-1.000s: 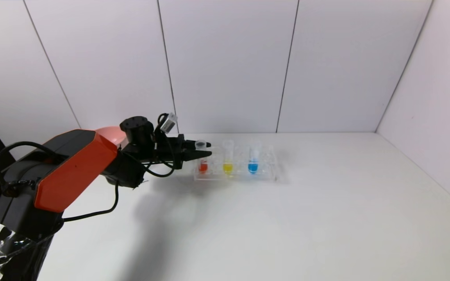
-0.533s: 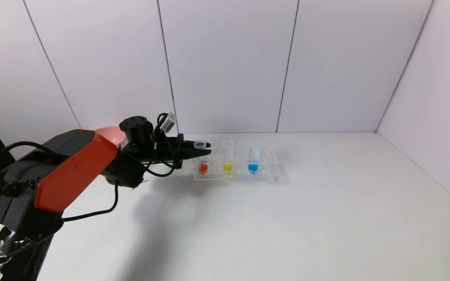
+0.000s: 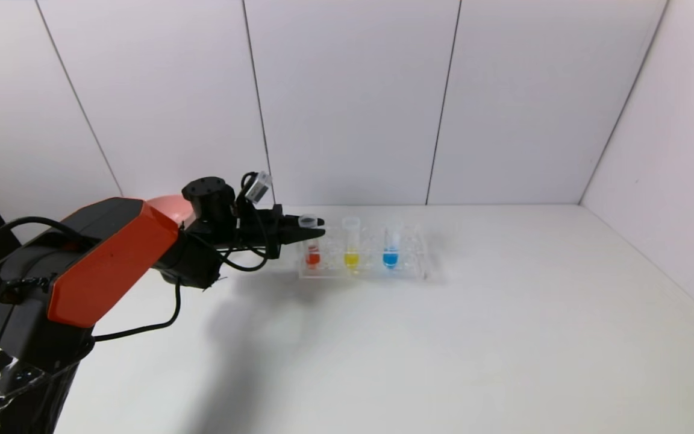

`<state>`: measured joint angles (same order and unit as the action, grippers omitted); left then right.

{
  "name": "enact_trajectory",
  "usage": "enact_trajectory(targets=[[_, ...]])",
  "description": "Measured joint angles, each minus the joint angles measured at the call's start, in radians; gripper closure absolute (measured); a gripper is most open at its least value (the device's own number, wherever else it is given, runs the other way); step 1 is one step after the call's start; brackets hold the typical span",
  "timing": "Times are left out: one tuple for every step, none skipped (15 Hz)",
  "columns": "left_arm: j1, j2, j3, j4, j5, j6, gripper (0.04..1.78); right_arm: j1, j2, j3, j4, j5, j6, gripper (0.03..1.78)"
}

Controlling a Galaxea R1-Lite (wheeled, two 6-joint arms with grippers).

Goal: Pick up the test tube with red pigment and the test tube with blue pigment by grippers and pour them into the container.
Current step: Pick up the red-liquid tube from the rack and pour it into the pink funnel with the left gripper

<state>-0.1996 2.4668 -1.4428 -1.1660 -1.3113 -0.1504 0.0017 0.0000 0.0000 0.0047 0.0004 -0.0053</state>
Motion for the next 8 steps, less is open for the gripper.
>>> enact_trajectory(targets=[[0.0,-0.008,0.0,0.007,-0.001,-0.001,1.35,0.0,0.0,0.0,0.0,0.0,0.0,0.04],[0.0,-0.017,0.001,0.017,-0.002,-0.001,1.35,0.0,0.0,0.0,0.0,0.0,0.0,0.04],[0.0,-0.028,0.001,0.029,-0.003,-0.001,1.35,0.0,0.0,0.0,0.0,0.0,0.0,0.04],[0.0,-0.039,0.0,0.034,-0.003,-0.001,1.35,0.0,0.0,0.0,0.0,0.001,0.0,0.04],[0.0,-0.052,-0.001,0.042,-0.002,-0.001,1.35,0.0,0.0,0.0,0.0,0.0,0.0,0.04],[0.0,-0.066,-0.004,0.054,-0.001,0.0,1.35,0.0,0.0,0.0,0.0,0.0,0.0,0.04],[0.0,-0.079,-0.008,0.065,-0.001,0.0,1.35,0.0,0.0,0.0,0.0,0.0,0.0,0.04],[0.0,-0.09,-0.015,0.068,-0.002,-0.001,1.35,0.0,0.0,0.0,0.0,0.0,0.0,0.04]])
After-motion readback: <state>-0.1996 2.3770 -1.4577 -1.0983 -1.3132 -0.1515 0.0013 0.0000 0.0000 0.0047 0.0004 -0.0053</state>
